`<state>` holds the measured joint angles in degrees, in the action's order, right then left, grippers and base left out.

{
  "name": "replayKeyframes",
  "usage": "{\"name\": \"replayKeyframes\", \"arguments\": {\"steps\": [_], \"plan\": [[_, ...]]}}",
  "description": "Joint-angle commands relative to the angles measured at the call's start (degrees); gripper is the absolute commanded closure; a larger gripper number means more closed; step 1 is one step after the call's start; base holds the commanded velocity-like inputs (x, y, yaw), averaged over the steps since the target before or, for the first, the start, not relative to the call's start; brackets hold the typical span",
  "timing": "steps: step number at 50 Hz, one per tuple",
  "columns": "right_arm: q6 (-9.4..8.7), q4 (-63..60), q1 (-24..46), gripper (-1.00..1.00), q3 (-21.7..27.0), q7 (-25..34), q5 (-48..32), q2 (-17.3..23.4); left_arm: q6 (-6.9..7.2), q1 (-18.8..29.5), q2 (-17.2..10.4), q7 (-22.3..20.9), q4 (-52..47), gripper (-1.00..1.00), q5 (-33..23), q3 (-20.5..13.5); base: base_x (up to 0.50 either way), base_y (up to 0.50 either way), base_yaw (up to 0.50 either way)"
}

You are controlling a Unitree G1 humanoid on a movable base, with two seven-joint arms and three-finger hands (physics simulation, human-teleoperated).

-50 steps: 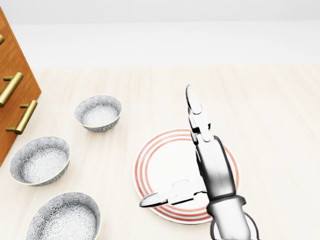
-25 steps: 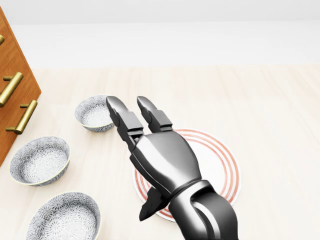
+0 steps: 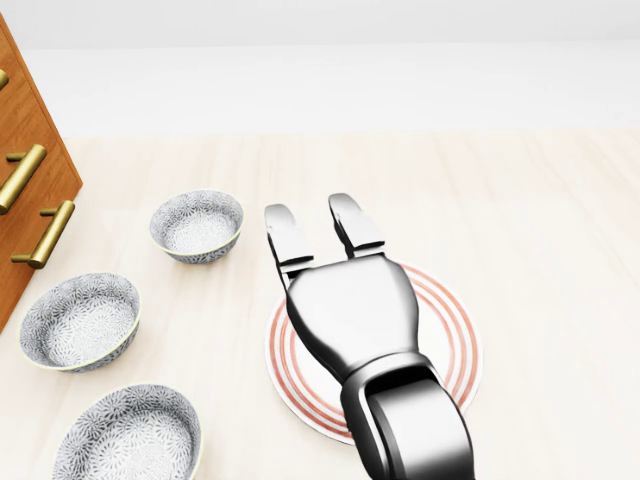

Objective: Put the bowl at the front on the plate.

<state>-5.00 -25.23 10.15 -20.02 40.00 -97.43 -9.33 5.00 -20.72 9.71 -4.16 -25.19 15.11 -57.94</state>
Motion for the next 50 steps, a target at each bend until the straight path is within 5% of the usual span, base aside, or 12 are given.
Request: {"name": "replayKeyframes", "arguments": {"steps": [1, 37, 50], "plan": [[0.0, 0.4, -1.4, -1.0, 0.5, 0.0, -6.7, -0.1, 0.0, -0.1, -0.2, -0.2, -1.1, -1.0, 1.1, -0.7, 0.0, 0.0, 0.0], [0.0, -0.4, -3.1, -1.0, -1.9, 0.0, -6.7, -0.3, 0.0, 0.2, -0.1, -0.6, -2.1, -1.0, 1.0, -1.5, 0.0, 0.0, 0.0], [0.0, 2.5, -3.7, -1.0, -8.6, 0.0, -8.0, -3.7, 0.0, 0.4, -0.3, -0.4, -1.3, -1.0, 0.6, -1.2, 0.0, 0.0, 0.0]]}}
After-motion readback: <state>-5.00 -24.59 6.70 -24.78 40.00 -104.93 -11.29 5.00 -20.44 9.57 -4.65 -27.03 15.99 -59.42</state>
